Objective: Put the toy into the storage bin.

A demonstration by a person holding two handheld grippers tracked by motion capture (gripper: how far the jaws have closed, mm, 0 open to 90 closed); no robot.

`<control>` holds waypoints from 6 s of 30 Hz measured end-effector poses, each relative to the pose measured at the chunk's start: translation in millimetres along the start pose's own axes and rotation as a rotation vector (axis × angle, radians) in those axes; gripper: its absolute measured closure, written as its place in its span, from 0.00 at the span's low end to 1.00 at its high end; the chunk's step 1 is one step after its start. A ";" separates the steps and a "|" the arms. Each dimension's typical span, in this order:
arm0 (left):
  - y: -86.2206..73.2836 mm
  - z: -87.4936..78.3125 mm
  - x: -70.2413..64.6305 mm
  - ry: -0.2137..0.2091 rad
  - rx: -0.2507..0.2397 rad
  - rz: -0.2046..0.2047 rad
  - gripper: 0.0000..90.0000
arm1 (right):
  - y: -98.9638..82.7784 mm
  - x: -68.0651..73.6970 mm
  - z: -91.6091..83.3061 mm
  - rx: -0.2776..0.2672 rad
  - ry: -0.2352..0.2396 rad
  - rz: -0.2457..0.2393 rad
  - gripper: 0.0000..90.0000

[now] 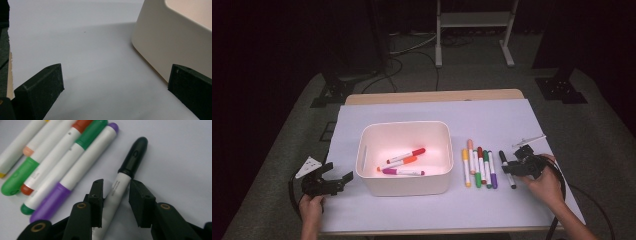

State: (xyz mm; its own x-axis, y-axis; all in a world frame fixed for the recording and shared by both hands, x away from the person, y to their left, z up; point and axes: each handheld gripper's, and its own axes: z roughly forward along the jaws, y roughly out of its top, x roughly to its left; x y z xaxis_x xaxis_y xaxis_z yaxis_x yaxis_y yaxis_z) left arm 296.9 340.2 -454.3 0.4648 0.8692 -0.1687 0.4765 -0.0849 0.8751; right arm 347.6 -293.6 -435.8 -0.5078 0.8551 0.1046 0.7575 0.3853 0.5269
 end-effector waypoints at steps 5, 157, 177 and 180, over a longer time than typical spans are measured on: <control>0.0 0.0 -0.1 0.000 0.000 0.001 0.00 | -4.7 -5.8 -2.6 -0.010 -0.014 0.018 0.82; 0.0 -0.8 1.4 -0.015 -0.008 -0.012 0.00 | 182.5 277.8 37.2 0.183 0.530 -0.654 0.75; -0.1 -0.6 0.5 -0.006 -0.006 -0.010 0.00 | 166.9 186.1 -45.9 -0.026 0.484 -0.481 0.64; -0.1 -0.7 0.5 -0.005 -0.005 -0.008 0.00 | 162.7 175.4 -51.5 -0.038 0.473 -0.463 0.64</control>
State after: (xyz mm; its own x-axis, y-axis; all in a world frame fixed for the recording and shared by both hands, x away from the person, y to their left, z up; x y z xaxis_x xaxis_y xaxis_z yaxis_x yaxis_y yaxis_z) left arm 296.6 341.0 -454.2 0.4649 0.8672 -0.1785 0.4769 -0.0754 0.8757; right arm 360.6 -98.8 -288.3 -0.9096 0.3559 0.2144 0.4066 0.6565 0.6353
